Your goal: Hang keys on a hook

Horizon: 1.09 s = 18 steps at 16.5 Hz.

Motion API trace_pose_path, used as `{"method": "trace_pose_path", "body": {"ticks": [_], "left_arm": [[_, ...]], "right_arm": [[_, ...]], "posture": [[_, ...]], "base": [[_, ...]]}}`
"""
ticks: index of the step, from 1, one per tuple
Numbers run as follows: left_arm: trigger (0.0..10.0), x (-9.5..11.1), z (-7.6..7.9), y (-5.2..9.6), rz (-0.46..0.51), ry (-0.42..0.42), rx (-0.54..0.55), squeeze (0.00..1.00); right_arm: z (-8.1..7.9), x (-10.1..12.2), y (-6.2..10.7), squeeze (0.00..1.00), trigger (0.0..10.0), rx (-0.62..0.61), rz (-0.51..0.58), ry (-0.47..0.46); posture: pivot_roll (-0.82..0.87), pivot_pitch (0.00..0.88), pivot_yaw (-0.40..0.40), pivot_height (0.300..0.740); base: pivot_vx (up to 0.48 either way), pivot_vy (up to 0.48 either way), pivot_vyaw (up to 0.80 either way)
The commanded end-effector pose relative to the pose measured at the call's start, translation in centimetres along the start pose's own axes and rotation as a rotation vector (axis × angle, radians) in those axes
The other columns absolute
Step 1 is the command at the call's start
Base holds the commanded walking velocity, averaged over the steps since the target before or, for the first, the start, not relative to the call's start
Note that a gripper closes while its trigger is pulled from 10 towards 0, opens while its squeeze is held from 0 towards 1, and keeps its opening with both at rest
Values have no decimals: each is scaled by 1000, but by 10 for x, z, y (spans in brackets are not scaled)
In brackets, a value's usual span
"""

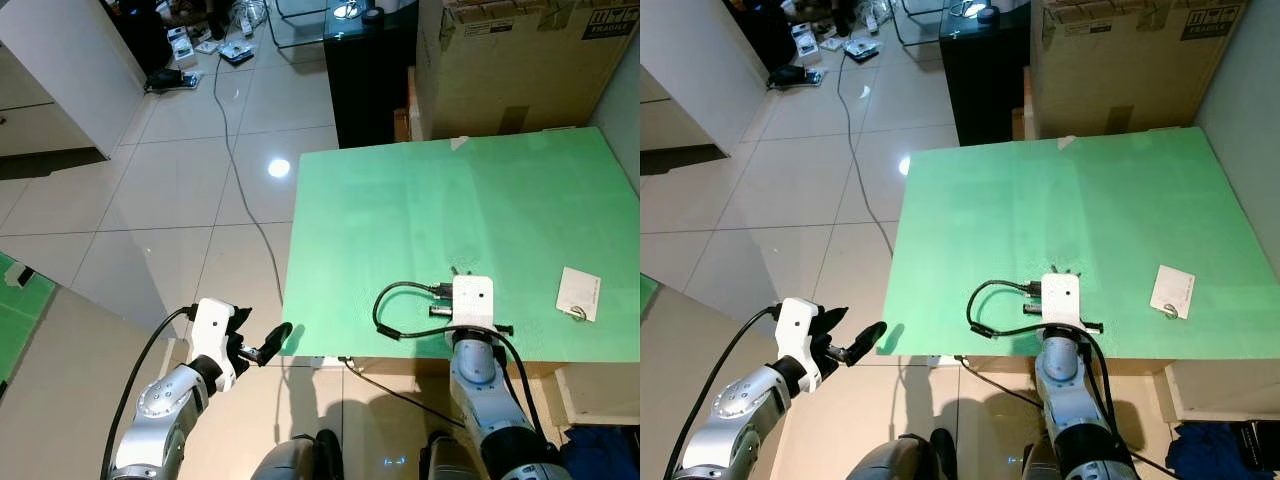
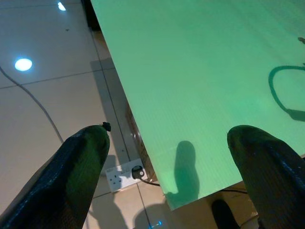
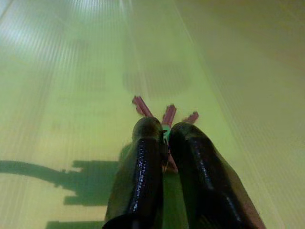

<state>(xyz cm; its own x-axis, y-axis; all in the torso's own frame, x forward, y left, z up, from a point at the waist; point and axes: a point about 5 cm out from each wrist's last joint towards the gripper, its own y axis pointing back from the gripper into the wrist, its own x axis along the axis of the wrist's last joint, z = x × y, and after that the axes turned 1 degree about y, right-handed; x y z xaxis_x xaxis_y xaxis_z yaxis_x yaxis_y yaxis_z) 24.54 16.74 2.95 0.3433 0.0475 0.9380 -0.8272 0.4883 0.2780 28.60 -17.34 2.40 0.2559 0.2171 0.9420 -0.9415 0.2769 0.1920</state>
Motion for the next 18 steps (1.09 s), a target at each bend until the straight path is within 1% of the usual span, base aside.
{"method": "trace_pose_path", "body": {"ticks": [1,4,6,7,8,9,10,11,13,14,15,16,17,18], "left_arm": [[10000,-2,-5,5,-12,5,21,0],[10000,-3,-4,5,-17,6,18,0],[10000,-3,-4,5,-19,6,18,0],[10000,-2,-5,4,-17,6,19,0],[10000,-2,-5,3,-14,7,19,0],[10000,-1,-5,1,-12,9,19,0],[10000,-1,-4,-1,-10,11,19,0],[10000,-1,-4,-2,-9,12,18,0],[10000,2,-2,-11,5,8,23,0],[10000,9,-5,-19,11,-27,60,0],[10000,12,-6,-21,11,-40,81,0],[10000,32,-13,-28,69,-16,159,0],[10000,50,-15,-34,128,-15,194,0],[10000,57,-13,-36,160,6,199,0]], "right_arm": [[-6,-5,5,0,0,13,-16,-25],[-8,-8,8,0,0,15,-25,-37],[-8,4,7,0,0,18,44,-25],[-7,22,4,0,0,24,127,1],[-6,45,2,0,0,25,229,19],[-4,63,1,0,0,25,296,20],[-4,72,1,0,0,28,325,11],[-4,75,2,0,0,31,333,6],[0,87,4,0,0,45,342,-41],[3,86,6,0,0,66,286,-67],[4,84,7,0,0,70,267,-77],[6,81,12,0,10000,90,235,-64],[9,77,16,0,10000,107,221,-52],[10,76,19,0,10000,114,222,-68]], "posture": [[22,217,216,740],[26,225,221,740],[28,224,222,740],[25,222,222,740],[21,218,220,740],[14,212,219,740],[9,208,217,740],[9,208,217,740],[-16,174,199,740],[-36,139,179,740],[-44,123,170,740],[-58,87,151,740],[-74,39,132,740],[-87,8,128,740]], "base": [[0,0,0],[0,0,0],[0,0,0],[0,0,0],[0,0,0],[0,0,0],[0,0,0],[0,0,0],[0,0,0],[0,0,0],[0,0,0],[0,0,0],[0,0,0],[0,0,0]]}}
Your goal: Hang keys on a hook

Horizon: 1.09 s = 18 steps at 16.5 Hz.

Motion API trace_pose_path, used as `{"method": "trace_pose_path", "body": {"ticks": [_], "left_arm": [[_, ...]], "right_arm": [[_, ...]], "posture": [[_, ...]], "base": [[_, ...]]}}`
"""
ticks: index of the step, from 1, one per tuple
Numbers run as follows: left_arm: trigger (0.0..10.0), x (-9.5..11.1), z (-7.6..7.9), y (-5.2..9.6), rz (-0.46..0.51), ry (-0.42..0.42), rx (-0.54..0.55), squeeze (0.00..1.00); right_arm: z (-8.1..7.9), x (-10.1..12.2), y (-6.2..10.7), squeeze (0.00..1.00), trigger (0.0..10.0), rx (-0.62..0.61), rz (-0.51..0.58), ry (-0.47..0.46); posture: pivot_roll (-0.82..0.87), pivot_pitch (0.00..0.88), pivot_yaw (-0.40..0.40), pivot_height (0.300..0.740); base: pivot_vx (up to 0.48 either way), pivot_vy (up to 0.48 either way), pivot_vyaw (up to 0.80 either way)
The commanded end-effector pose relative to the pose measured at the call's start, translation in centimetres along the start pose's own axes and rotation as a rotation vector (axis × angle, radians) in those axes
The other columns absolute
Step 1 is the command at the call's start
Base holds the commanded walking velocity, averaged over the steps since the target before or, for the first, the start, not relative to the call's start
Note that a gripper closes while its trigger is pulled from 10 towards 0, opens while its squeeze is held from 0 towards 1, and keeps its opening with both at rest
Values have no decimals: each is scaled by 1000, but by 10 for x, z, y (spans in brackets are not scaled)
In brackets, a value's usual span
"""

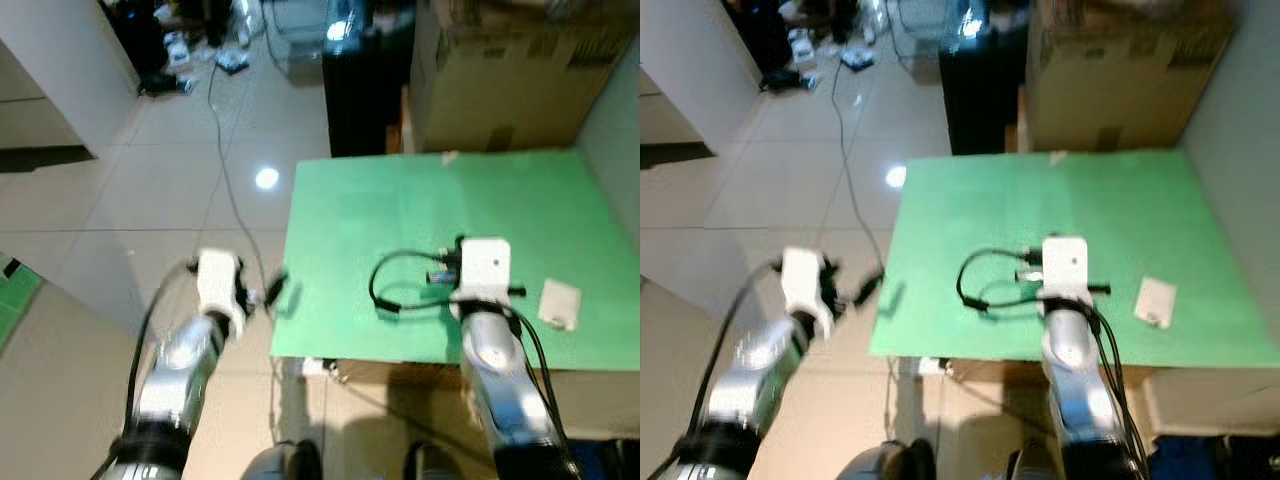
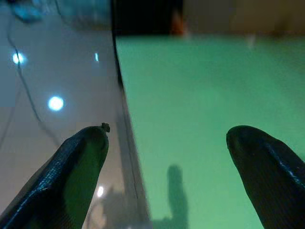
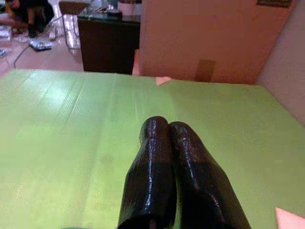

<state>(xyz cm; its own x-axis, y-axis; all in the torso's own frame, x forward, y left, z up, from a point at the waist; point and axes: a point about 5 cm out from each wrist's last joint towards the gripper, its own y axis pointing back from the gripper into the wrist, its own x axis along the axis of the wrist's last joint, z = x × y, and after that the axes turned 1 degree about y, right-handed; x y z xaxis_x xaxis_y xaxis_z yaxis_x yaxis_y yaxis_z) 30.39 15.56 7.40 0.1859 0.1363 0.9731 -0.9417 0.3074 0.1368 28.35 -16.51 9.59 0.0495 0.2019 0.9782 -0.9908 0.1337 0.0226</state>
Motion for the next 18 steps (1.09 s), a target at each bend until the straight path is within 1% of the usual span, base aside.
{"method": "trace_pose_path", "body": {"ticks": [1,2,3,4,5,6,7,8,9,10,12,13,16,17,18], "left_arm": [[10000,6,1,0,38,46,43,0],[10000,8,3,-1,51,54,51,0],[10000,31,-9,10,197,31,137,0],[10000,38,-19,19,241,35,208,0],[10000,39,-22,21,248,30,234,0],[10000,42,-20,26,269,25,265,0],[10000,43,-13,22,270,-4,256,0],[10000,40,-4,12,244,-31,243,0],[10000,32,2,2,187,-86,221,0],[10000,22,0,2,147,-133,213,0],[10000,11,-8,9,97,-122,218,0],[10000,6,-13,14,70,-113,243,0],[10000,9,-7,13,85,-106,241,0],[10000,11,-8,14,94,-149,259,0],[10000,10,-9,15,94,-148,264,0]], "right_arm": [[-1,9,2,0,10000,21,30,-47],[-1,11,2,0,10000,21,37,-51],[6,22,1,0,10000,5,77,-76],[11,25,2,0,10000,-2,85,-73],[13,24,3,0,10000,-2,83,-71],[18,21,4,0,10000,11,76,-65],[18,17,3,0,10000,21,64,-55],[15,7,1,0,10000,45,29,-74],[12,-5,-4,0,10000,51,-17,-145],[10,-14,-5,0,10000,64,-39,-163],[9,-19,-2,0,10000,68,-47,-163],[8,-20,1,0,10000,81,-45,-157],[5,-22,-1,0,10000,111,-48,-161],[4,-22,-5,0,10000,114,-43,-163],[3,-20,-6,0,10000,122,-37,-164]], "posture": [[-110,0,124,740],[-111,0,121,740],[-115,0,94,740],[-105,0,79,740],[-102,0,75,740],[-81,0,52,740],[-73,0,42,740],[-67,0,40,740],[-56,0,39,740],[-51,0,42,740],[-49,0,48,740],[-47,0,52,740],[-30,0,43,740],[-22,0,35,740],[-18,0,32,740]], "base": [[0,0,0],[0,0,0],[0,0,0],[0,0,0],[0,0,0],[0,0,663],[0,0,631],[0,0,575],[0,0,556],[0,0,481],[0,0,481],[0,0,463],[0,0,456],[0,0,450],[0,0,456]]}}
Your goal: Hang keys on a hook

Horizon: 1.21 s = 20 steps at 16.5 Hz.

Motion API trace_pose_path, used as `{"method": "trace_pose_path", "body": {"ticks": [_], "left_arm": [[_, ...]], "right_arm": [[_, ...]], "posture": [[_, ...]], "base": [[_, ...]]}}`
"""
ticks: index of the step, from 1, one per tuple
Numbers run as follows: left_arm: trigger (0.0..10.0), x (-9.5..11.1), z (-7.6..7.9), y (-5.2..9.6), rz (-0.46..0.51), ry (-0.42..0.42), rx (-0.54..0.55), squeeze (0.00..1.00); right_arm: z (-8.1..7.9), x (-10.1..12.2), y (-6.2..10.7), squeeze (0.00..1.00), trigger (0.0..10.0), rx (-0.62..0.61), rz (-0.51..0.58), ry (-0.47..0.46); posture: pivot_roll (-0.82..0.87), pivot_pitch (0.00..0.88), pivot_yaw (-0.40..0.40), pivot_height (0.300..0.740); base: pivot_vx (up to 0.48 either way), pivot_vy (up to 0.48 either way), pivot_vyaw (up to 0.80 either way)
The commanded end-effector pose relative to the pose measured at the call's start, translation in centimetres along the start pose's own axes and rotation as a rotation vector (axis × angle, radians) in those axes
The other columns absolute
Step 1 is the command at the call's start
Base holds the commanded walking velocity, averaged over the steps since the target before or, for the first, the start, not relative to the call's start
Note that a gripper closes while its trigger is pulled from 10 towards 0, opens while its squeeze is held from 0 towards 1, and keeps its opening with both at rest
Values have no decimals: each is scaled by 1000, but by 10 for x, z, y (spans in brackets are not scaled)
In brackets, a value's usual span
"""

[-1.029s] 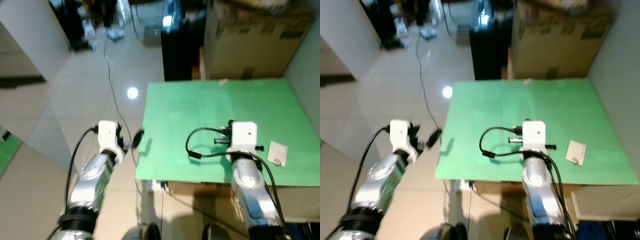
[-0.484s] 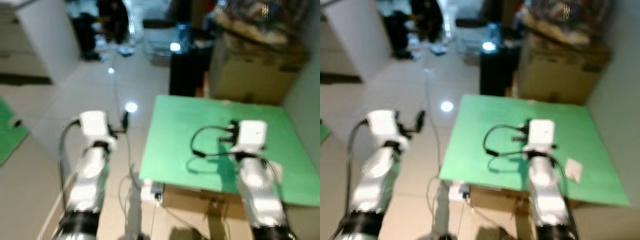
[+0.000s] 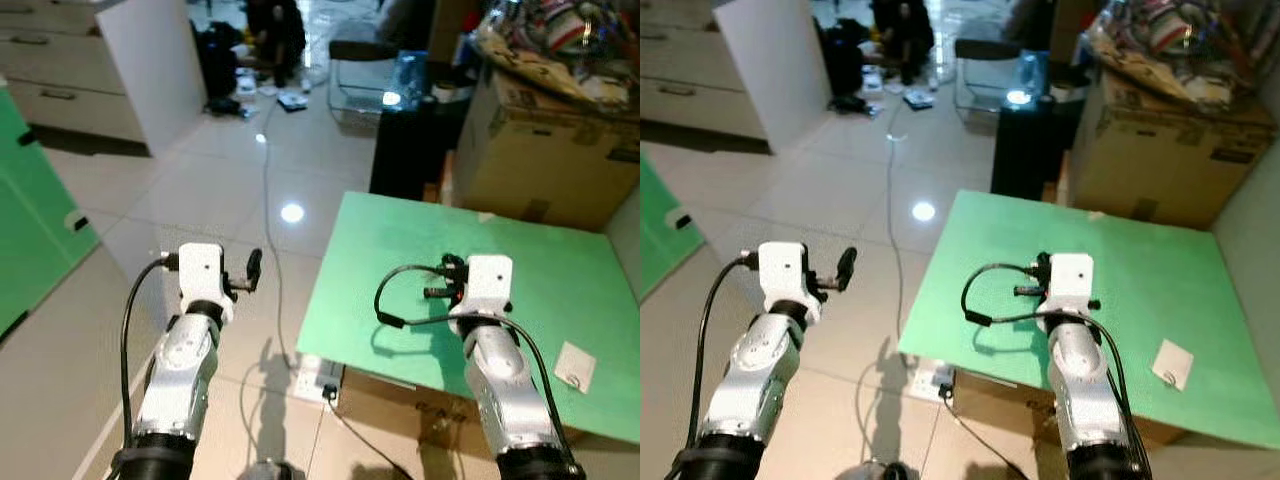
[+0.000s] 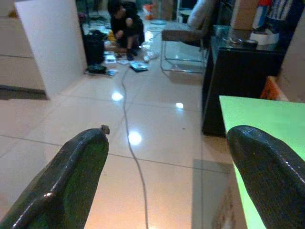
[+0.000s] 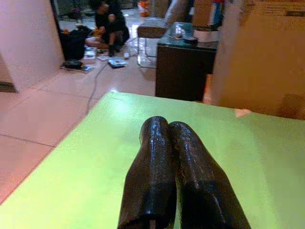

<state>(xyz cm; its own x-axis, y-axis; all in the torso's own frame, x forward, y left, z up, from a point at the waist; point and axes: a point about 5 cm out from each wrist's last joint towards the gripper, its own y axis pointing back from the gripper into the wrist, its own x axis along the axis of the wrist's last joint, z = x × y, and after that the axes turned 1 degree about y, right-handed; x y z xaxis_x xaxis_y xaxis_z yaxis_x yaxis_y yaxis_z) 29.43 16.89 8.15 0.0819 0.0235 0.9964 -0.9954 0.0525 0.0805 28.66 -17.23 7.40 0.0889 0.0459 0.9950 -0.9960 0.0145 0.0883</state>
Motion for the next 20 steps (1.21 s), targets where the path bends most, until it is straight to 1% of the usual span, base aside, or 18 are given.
{"method": "trace_pose_path", "body": {"ticks": [1,3,4,5,6,8,9,10,11,12,13,14,15,16,17,19,20], "left_arm": [[10000,2,-6,2,9,-5,24,0],[10000,-1,-9,6,2,36,43,0],[10000,-3,-11,7,0,60,57,0],[10000,-9,-20,15,-24,109,93,0],[10000,-19,-30,32,-61,57,65,0],[10000,-32,-41,56,-113,-2,3,0],[10000,-38,-44,68,-129,12,-6,0],[10000,-41,-41,65,-115,42,9,0],[10000,-42,-39,61,-106,52,14,0],[10000,-47,-35,46,-110,61,39,0],[10000,-51,-33,32,-126,99,28,0],[10000,-51,-33,30,-128,121,10,0],[10000,-52,-36,32,-131,107,13,0],[10000,-56,-41,39,-139,81,27,0],[10000,-60,-43,43,-145,66,43,0],[10000,-60,-40,40,-120,76,33,0],[10000,-51,-34,30,-77,58,13,0]], "right_arm": [[-1,4,-4,0,10000,9,21,-7],[-2,4,-6,0,10000,21,22,-4],[-2,4,-6,0,10000,22,22,-2],[0,4,-3,0,10000,12,29,-4],[2,1,10,0,10000,13,25,15],[6,-9,35,0,10000,46,3,71],[10,-18,49,0,10000,53,-31,85],[14,-20,48,0,10000,44,-45,80],[15,-20,46,0,10000,41,-45,80],[15,-16,37,0,10000,44,-30,85],[13,-14,27,0,10000,42,-24,57],[13,-13,24,0,10000,40,-24,47],[13,-13,22,0,10000,41,-23,40],[10,-11,20,0,10000,50,-16,31],[8,-8,16,0,10000,58,-14,4],[5,-4,11,0,10000,74,-6,-10],[2,-3,8,0,10000,106,-6,-3]], "posture": [[-9,0,26,740],[2,0,19,740],[3,0,18,740],[8,0,11,740],[9,0,1,740],[20,0,-4,740],[20,0,-12,740],[20,0,-16,740],[20,0,-16,740],[17,0,-19,740],[17,0,-19,740],[17,0,-18,740],[18,0,-17,740],[19,0,-16,740],[27,0,-28,740],[39,0,-48,740],[54,0,-66,740]], "base": [[0,-480,456],[0,-480,459],[0,0,463],[0,0,456],[0,0,450],[0,0,453],[0,0,456],[0,0,450],[0,0,450],[0,0,456],[0,0,463],[0,0,463],[0,0,456],[0,0,456],[0,0,463],[0,0,456],[0,0,463]]}}
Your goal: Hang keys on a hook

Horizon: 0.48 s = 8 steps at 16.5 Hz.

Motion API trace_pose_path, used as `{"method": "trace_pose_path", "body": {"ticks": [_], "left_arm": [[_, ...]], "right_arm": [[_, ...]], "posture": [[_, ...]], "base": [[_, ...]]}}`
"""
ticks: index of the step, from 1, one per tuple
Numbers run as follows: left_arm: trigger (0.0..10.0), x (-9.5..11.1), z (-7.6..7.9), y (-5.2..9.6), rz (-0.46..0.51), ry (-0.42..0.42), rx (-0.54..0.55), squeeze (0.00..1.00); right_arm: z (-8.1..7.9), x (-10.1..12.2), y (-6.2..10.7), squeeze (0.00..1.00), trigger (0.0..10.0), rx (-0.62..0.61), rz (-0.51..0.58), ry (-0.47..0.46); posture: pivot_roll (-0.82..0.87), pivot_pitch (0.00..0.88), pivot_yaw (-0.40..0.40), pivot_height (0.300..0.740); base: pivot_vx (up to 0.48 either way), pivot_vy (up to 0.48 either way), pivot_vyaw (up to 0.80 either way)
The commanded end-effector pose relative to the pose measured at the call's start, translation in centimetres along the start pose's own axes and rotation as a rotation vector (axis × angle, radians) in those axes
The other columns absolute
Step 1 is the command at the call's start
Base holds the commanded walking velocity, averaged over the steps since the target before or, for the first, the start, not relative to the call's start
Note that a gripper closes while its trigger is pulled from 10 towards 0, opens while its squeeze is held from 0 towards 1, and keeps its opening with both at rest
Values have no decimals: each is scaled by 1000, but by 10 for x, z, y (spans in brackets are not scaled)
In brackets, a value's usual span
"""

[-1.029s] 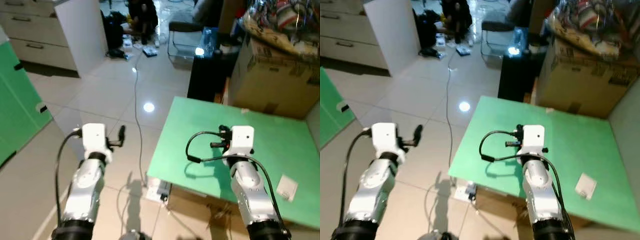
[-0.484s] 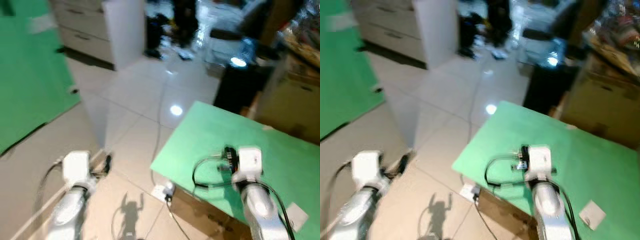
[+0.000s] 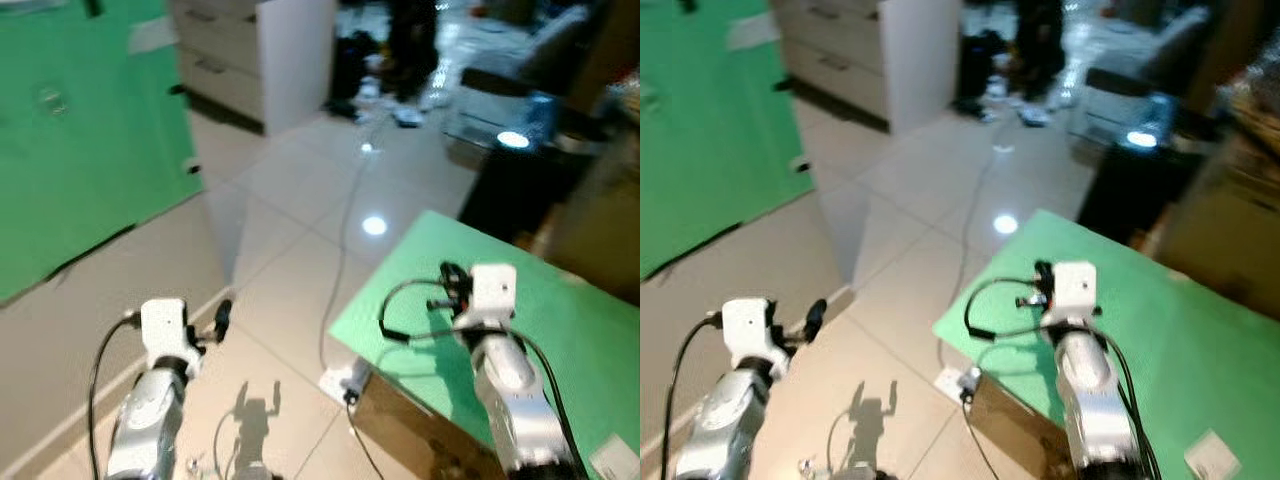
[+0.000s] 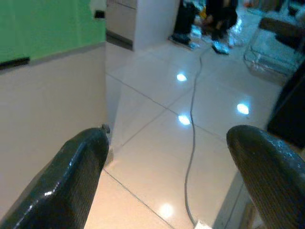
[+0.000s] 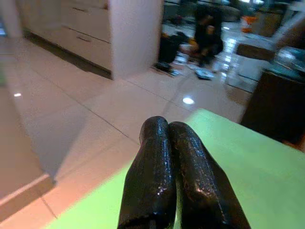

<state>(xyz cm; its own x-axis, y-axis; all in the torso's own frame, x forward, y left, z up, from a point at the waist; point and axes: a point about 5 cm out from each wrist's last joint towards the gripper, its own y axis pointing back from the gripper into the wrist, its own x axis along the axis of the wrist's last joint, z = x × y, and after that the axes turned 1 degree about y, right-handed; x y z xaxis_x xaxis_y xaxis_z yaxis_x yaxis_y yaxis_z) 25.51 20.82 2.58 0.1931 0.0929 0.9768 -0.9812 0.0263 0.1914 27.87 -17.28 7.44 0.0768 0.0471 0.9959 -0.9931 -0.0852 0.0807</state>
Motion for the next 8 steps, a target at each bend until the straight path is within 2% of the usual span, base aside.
{"method": "trace_pose_path", "body": {"ticks": [1,2,3,4,5,7,8], "left_arm": [[10000,12,9,-9,49,-20,-27,0],[10000,26,19,-17,93,9,-34,0],[10000,33,26,-20,112,15,-49,0],[10000,33,29,-16,104,1,-62,0],[10000,30,28,-12,90,28,-52,0],[10000,28,28,-11,87,43,-42,0],[10000,36,35,-16,113,8,-43,0]], "right_arm": [[0,-3,-1,0,10000,15,-22,-5],[-1,-5,-2,0,10000,17,-32,-12],[-3,-5,-3,0,10000,18,-33,-14],[-3,-5,-3,0,10000,17,-29,-18],[-1,-5,-4,0,10000,-4,-29,-33],[1,-5,-5,0,10000,-13,-27,-38],[1,-4,-5,0,10000,-13,-20,-36]], "posture": [[55,0,-68,740],[55,0,-74,740],[47,0,-67,740],[42,0,-58,740],[30,0,-42,740],[23,0,-34,740],[18,0,-26,740]], "base": [[0,0,463],[0,0,450],[0,368,450],[0,480,456],[0,480,456],[0,480,459],[0,0,456]]}}
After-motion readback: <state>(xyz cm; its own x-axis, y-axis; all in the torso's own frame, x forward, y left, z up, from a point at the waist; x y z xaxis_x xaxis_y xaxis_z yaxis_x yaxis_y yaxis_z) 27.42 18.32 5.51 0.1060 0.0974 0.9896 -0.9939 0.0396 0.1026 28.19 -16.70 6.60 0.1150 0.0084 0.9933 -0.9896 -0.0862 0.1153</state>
